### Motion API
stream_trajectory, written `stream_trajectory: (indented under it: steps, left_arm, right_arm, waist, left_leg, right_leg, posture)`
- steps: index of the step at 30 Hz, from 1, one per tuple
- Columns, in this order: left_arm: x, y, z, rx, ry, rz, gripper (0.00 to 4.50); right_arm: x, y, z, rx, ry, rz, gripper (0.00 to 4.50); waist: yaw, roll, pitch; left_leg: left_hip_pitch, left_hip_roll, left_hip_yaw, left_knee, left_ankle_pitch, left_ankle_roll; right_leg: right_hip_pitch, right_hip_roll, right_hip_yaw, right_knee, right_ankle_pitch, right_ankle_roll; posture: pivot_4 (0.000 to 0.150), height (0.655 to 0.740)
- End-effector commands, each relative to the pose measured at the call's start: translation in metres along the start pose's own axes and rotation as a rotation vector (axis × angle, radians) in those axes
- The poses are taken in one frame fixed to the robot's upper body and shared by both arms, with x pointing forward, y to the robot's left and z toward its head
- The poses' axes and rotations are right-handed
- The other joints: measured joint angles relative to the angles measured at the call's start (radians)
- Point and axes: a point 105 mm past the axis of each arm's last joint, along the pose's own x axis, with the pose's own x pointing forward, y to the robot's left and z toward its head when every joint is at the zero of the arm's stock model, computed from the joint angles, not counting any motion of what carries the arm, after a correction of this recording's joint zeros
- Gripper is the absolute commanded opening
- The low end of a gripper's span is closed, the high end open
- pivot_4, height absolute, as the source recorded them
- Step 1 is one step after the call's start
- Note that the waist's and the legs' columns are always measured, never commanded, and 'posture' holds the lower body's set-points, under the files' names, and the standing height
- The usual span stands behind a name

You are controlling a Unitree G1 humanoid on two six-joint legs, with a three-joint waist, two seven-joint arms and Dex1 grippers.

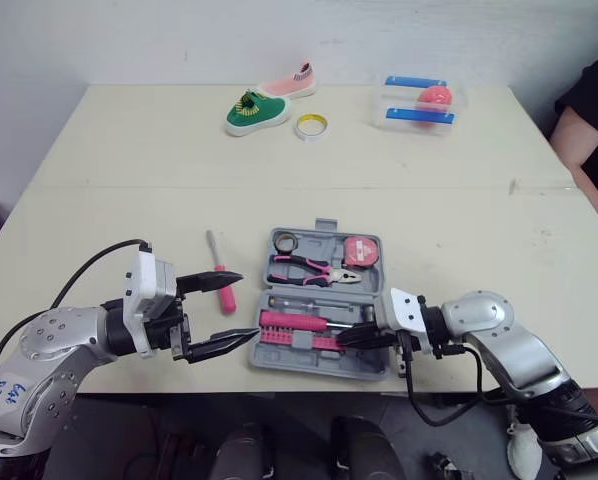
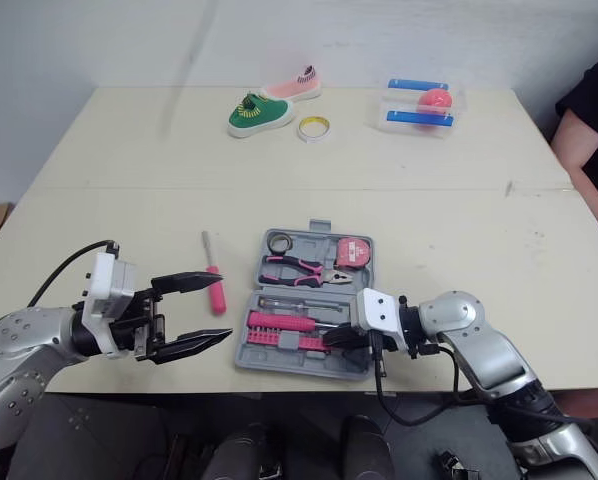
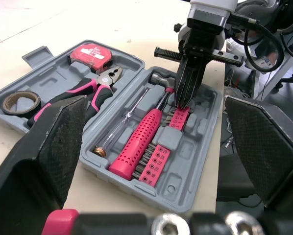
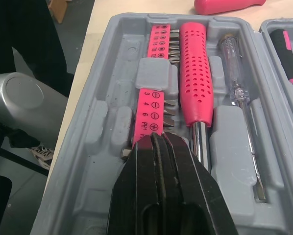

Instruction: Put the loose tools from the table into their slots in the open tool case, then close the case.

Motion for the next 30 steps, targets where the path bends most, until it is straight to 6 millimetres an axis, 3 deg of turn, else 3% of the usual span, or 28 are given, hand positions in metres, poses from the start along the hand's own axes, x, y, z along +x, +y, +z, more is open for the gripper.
stream_trajectory:
  steps: [1,8,10,12,14,16,22,25,28,30]
  left_arm:
    - [-0.002,-0.003,0.006,0.035,-0.003,-0.01,4.5]
    - [-0.004,0.002,0.002,0.04,0.013,0.006,4.5]
    - [-0.006,0.006,0.0,0.049,0.023,0.03,4.5]
    - [-0.013,0.012,-0.004,0.058,0.038,0.076,4.5]
    - [-0.022,0.018,-0.009,0.068,0.049,0.123,4.5]
    - [-0.031,0.024,-0.014,0.071,0.064,0.169,4.5]
    - [-0.076,0.051,-0.023,0.106,0.095,0.387,4.5]
    - [-0.111,0.061,-0.036,0.077,0.12,0.534,4.5]
    - [-0.143,0.064,-0.048,0.041,0.143,0.675,4.5]
    - [-0.16,0.063,-0.051,0.037,0.153,0.744,4.5]
  right_arm:
    - [0.006,0.012,-0.014,-0.016,0.077,0.034,0.04]
    - [0.007,0.01,-0.032,-0.198,0.198,-0.004,0.04]
    - [0.007,0.008,-0.025,-0.246,0.152,-0.029,0.04]
    - [0.001,0.001,0.001,-0.201,-0.046,-0.121,0.04]
    - [-0.013,-0.009,0.018,-0.16,-0.197,-0.21,0.04]
    - [-0.03,-0.014,0.021,-0.16,-0.25,-0.257,0.04]
    - [-0.08,-0.021,-0.002,-0.104,-0.211,-0.399,0.04]
    - [-0.121,-0.019,-0.037,-0.028,-0.115,-0.501,0.04]
    - [-0.159,-0.019,-0.063,0.054,-0.06,-0.658,0.98]
    - [-0.183,-0.016,-0.08,0.071,0.005,-0.755,1.93]
  waist:
    - [0.0,0.0,0.0]
    - [-0.002,-0.004,-0.002]
    - [-0.002,-0.006,-0.004]
    - [-0.001,-0.007,-0.004]
    - [-0.001,-0.006,-0.003]
    - [-0.003,-0.003,-0.002]
    - [0.001,-0.003,-0.001]
    - [0.0,-0.003,-0.001]
    - [0.0,-0.003,-0.001]
    - [-0.002,-0.003,-0.001]
  left_leg:
    - [0.0,0.0,0.0,0.0,0.0,0.0]
    - [0.004,0.0,0.0,0.0,-0.003,-0.006]
    - [0.004,0.0,0.0,0.0,-0.001,-0.007]
    - [0.004,0.001,-0.001,0.0,0.0,-0.008]
    - [0.004,0.001,-0.001,-0.001,0.0,-0.008]
    - [0.002,0.001,-0.001,-0.001,0.0,-0.008]
    - [0.001,0.0,-0.001,-0.002,0.002,-0.001]
    - [0.001,0.0,-0.001,-0.002,0.002,0.0]
    - [0.001,0.0,0.0,-0.002,0.0,0.002]
    - [0.001,0.0,0.0,-0.002,0.0,0.002]
  right_leg:
    - [0.0,0.0,0.0,0.0,0.0,0.0]
    - [0.003,0.0,0.0,0.001,0.0,0.0]
    - [0.003,0.0,0.0,0.002,0.0,0.0]
    - [0.003,0.0,0.0,0.002,0.001,-0.001]
    - [0.002,0.0,0.0,0.002,0.0,-0.002]
    - [0.0,0.0,0.0,0.002,0.0,-0.002]
    - [0.0,0.0,-0.001,0.0,0.0,-0.002]
    - [0.0,-0.001,-0.001,-0.001,0.0,-0.002]
    - [0.0,-0.002,-0.001,-0.001,0.0,-0.002]
    - [0.0,-0.002,-0.001,-0.002,0.0,-0.002]
  posture:
    - [0.15,0.74]
    - [0.15,0.74]
    - [0.15,0.74]
    - [0.15,0.74]
    - [0.15,0.74]
    - [0.15,0.74]
    - [0.15,0.74]
    - [0.15,0.74]
    - [0.15,0.74]
    - [0.15,0.74]
